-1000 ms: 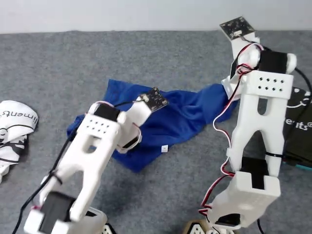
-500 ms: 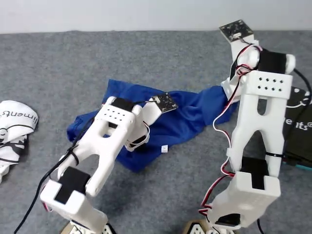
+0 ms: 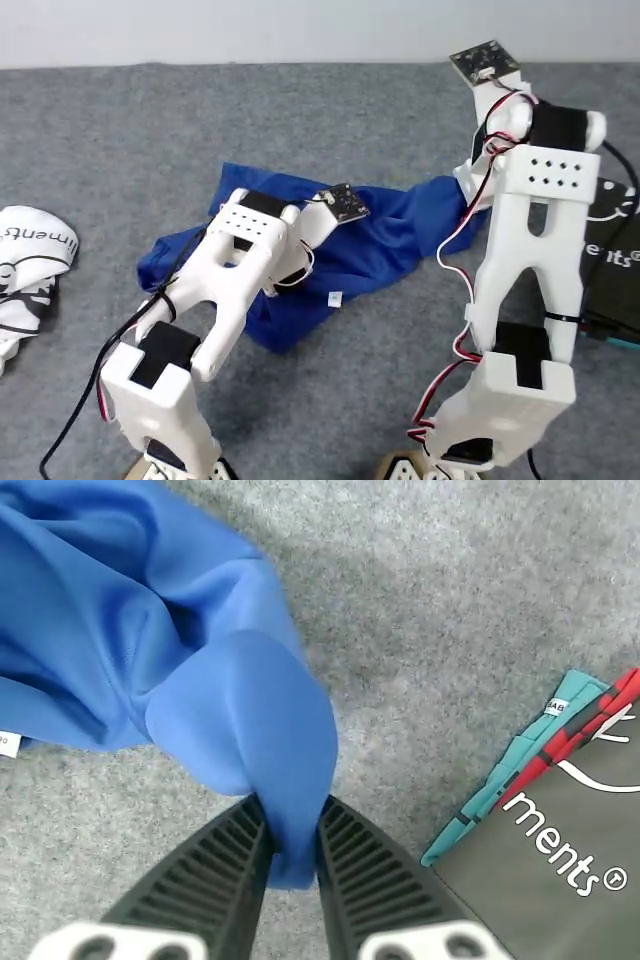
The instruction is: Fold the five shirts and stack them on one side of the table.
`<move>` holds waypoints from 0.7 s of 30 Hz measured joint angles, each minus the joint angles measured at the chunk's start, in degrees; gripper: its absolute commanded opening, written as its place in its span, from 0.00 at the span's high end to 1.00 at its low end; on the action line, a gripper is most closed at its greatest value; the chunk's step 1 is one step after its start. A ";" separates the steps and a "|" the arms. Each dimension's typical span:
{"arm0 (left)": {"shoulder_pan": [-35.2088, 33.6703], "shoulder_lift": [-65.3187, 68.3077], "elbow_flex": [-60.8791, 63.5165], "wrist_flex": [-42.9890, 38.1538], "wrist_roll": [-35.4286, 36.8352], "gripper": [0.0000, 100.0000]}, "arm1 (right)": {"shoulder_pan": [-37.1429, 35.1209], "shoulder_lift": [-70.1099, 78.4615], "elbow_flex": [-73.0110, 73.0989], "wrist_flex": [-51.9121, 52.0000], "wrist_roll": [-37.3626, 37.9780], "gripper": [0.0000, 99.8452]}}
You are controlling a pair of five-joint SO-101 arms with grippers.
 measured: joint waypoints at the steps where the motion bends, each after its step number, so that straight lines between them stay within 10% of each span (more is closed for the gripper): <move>1: -0.09 -0.53 0.00 0.09 0.00 0.98 | 0.00 0.00 0.00 0.00 0.00 0.99; 21: -20.75 -38.51 -13.80 6.95 -0.26 0.98 | 3.16 -16.44 0.00 0.00 1.23 0.99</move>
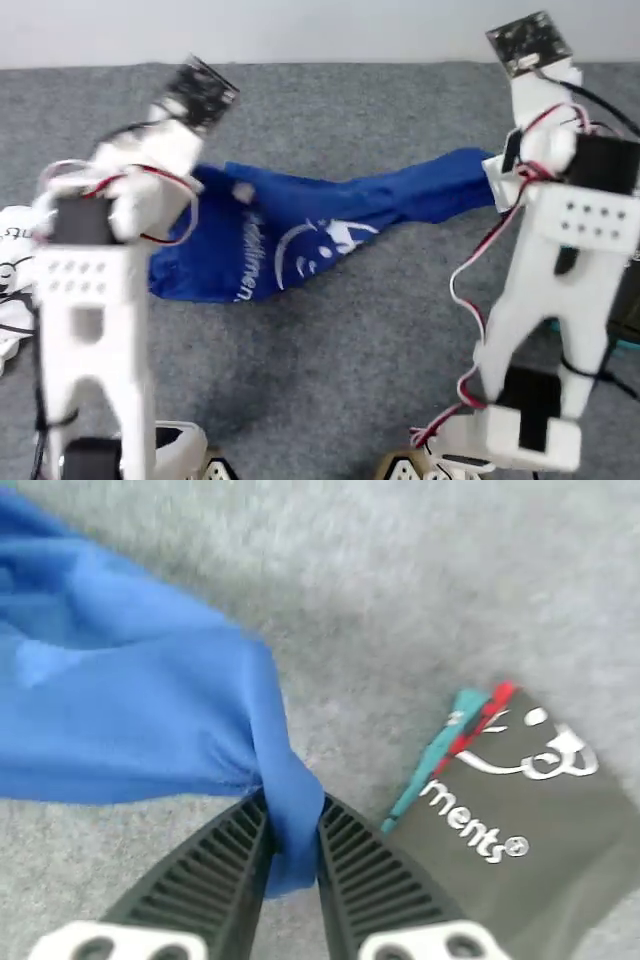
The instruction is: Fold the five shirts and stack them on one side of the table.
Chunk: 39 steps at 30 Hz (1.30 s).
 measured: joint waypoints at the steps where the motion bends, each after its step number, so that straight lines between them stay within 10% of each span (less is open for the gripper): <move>1: -0.18 -1.58 -1.76 0.00 0.00 0.98 | 0.00 -1.58 0.00 -0.09 0.09 0.99; 20: -9.32 -16.00 -19.16 -3.16 -3.25 0.98 | 2.81 -26.81 -0.09 -21.98 0.26 0.99; 39: -10.20 -29.98 -20.04 2.46 -5.54 0.98 | 7.91 -42.99 -1.14 -28.13 17.58 0.99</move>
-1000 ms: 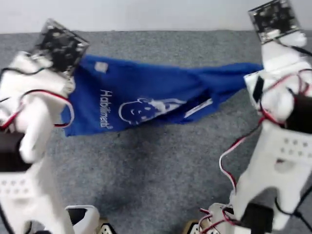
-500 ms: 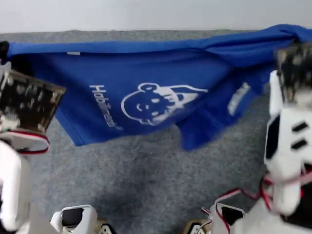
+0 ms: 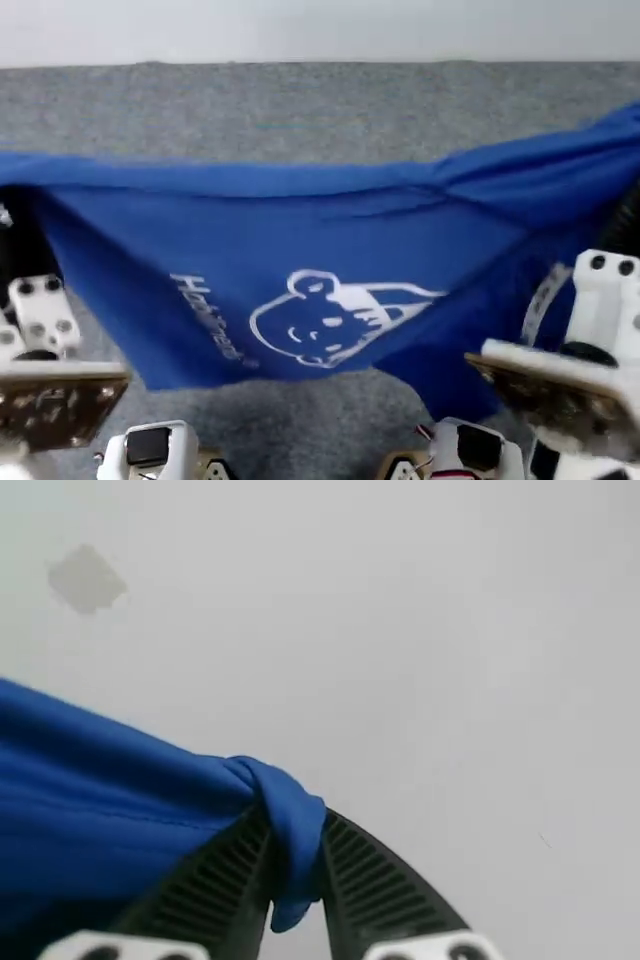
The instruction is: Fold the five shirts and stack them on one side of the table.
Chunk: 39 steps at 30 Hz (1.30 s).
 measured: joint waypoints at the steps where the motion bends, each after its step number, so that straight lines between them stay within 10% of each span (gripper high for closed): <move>1: 0.00 -0.18 0.00 1.23 -0.09 0.98 | 0.97 0.00 0.00 1.58 0.18 0.99; 12: 0.00 -0.44 16.88 5.54 -3.25 0.98 | -0.26 0.97 16.62 11.69 0.35 0.99; 24: 0.18 2.46 62.42 -35.52 -6.86 0.98 | -6.33 15.91 45.63 -13.80 0.18 0.99; 39: 0.18 44.75 41.41 -56.26 -6.95 0.98 | -6.07 40.26 47.56 -51.25 0.26 0.99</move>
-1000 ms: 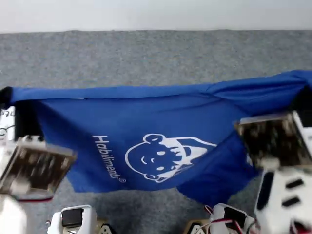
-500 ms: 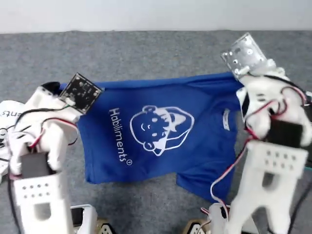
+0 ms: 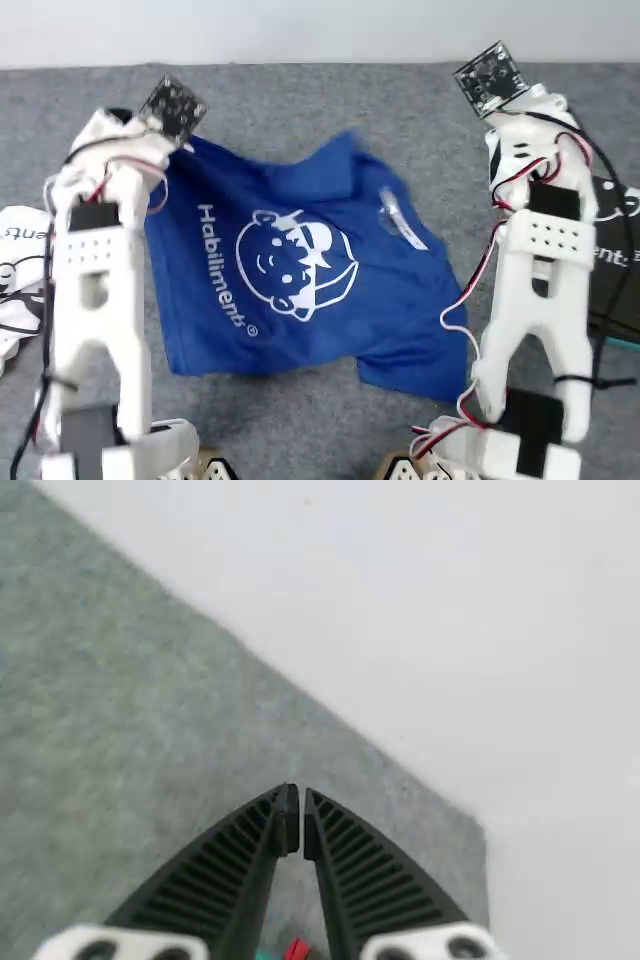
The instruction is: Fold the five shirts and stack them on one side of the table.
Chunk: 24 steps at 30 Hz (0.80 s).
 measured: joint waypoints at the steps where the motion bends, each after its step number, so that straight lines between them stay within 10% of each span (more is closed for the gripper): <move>1: 0.18 2.81 -2.81 0.00 0.00 0.98 | 0.00 1.14 0.00 -1.58 0.00 0.99; 12: 3.43 18.11 -17.67 5.36 -0.53 0.98 | -1.67 6.24 0.00 -2.46 -0.35 0.99; 24: 3.43 18.11 -17.67 34.11 -0.53 0.98 | -11.96 22.86 -19.87 30.68 -20.66 0.99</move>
